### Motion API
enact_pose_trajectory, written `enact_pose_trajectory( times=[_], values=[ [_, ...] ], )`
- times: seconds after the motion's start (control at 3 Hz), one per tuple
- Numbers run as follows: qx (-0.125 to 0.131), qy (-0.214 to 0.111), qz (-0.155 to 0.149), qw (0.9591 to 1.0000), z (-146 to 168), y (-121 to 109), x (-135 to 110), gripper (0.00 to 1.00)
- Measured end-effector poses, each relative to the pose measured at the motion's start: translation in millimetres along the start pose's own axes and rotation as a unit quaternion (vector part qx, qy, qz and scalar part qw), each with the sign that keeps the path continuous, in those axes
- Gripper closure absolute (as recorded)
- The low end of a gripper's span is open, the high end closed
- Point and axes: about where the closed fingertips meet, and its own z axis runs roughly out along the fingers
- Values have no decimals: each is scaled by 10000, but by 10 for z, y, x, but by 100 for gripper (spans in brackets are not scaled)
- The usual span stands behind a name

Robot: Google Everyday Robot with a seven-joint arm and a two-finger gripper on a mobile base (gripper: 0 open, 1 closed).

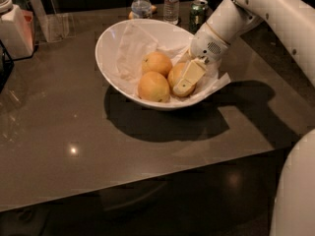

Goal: Pick orange from white bowl

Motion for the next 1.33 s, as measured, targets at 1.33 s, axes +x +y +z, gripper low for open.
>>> enact_pose_trajectory(
  times=[1.33],
  values=[
    [749, -705, -705, 9922, -689, 388, -394, 100]
  ],
)
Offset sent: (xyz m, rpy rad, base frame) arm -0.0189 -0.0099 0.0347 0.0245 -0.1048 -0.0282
